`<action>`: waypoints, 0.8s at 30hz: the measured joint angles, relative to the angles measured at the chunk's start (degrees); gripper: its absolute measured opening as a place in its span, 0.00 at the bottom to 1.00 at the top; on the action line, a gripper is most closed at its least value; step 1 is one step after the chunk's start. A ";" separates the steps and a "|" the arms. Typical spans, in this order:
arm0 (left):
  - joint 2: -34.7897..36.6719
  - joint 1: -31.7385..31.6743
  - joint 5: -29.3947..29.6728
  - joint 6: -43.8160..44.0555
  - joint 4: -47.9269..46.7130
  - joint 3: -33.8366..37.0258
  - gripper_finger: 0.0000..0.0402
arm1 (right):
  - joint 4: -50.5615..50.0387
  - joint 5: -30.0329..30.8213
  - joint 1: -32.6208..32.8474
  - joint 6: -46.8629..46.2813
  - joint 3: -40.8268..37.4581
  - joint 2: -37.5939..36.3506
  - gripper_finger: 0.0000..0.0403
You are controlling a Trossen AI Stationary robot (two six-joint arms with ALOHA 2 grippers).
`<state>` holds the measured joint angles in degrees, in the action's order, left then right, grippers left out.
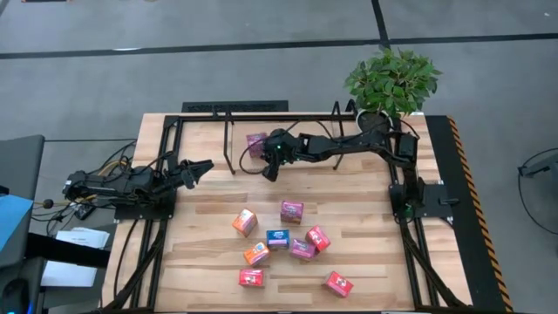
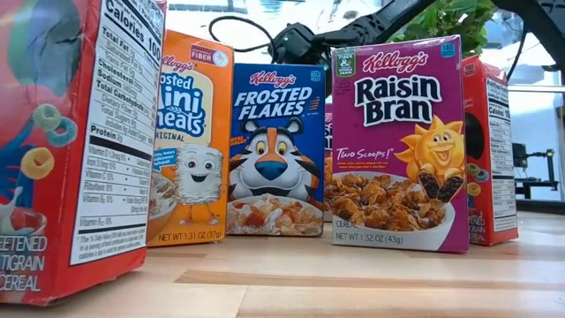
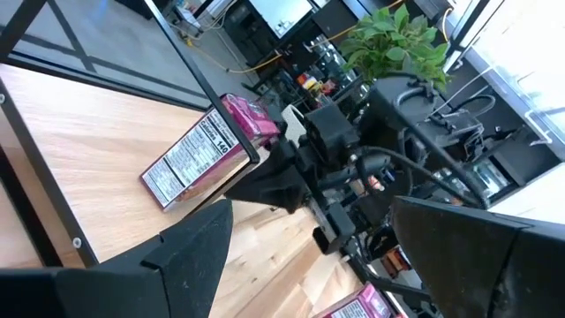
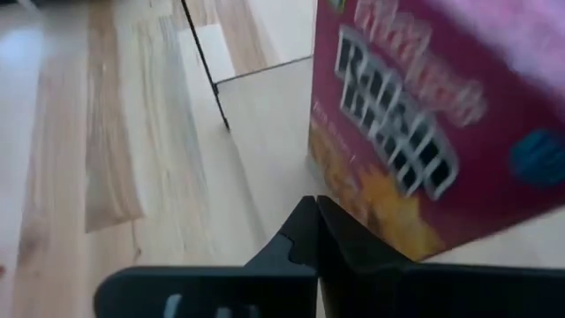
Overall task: Stack cereal on shelf
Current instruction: Put the top right purple cereal box on the shelf
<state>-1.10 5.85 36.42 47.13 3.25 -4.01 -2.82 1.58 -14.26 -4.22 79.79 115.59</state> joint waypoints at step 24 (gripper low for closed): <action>0.00 0.01 1.11 0.31 0.02 0.00 0.74 | 13.73 -0.08 -1.99 -4.95 -6.12 0.00 0.04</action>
<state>-1.10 5.86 37.54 47.44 3.27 -4.01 10.91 1.49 -16.25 -9.17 73.67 115.59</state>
